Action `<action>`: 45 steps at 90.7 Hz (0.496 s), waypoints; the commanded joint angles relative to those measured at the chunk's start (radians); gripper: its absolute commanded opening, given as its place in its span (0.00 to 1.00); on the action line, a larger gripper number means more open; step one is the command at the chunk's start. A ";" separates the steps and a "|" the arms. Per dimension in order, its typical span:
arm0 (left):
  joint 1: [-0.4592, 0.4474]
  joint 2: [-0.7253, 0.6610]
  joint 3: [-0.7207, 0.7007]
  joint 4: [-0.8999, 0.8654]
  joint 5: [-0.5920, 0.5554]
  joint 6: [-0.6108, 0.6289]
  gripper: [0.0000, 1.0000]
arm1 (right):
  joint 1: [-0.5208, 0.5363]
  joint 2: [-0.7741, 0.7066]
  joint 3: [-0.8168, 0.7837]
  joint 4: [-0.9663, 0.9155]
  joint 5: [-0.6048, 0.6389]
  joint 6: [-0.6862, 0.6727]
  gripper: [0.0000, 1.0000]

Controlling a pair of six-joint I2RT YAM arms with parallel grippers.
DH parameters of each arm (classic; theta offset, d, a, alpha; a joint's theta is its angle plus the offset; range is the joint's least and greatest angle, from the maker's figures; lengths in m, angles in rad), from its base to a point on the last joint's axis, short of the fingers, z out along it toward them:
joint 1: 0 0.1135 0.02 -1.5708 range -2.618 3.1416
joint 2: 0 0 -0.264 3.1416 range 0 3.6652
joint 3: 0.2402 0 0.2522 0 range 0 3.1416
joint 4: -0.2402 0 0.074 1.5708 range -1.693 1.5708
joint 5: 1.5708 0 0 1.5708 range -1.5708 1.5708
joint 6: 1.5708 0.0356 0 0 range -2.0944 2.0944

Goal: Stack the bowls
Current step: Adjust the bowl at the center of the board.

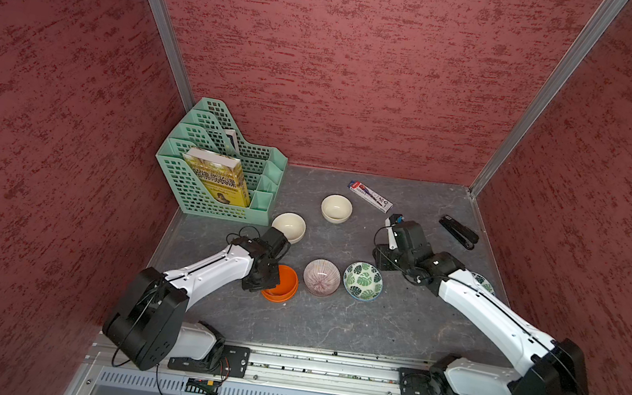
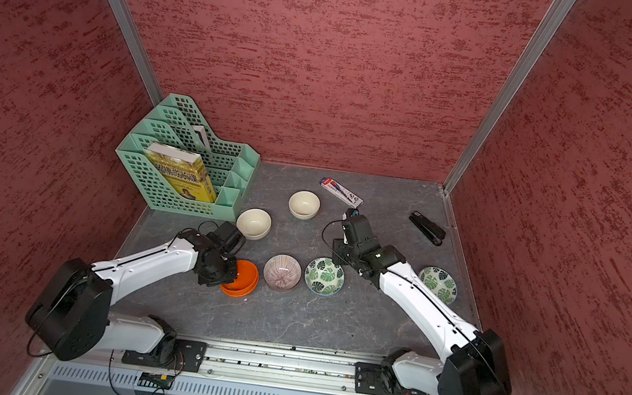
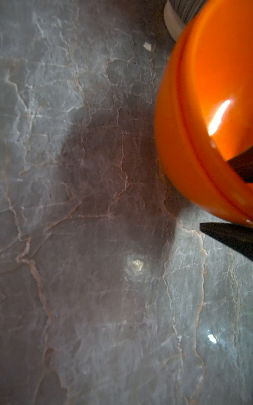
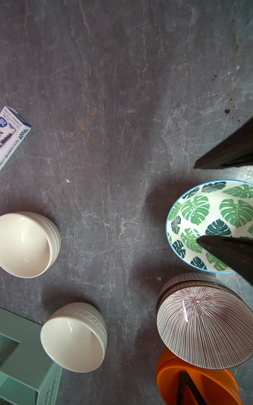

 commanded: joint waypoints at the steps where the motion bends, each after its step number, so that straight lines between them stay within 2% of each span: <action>1: -0.003 0.004 -0.004 0.034 -0.030 -0.003 0.28 | 0.013 0.004 0.021 0.020 -0.014 -0.003 0.51; 45: 0.038 0.050 0.028 0.060 -0.042 0.032 0.27 | 0.021 0.007 0.020 0.017 -0.011 -0.001 0.51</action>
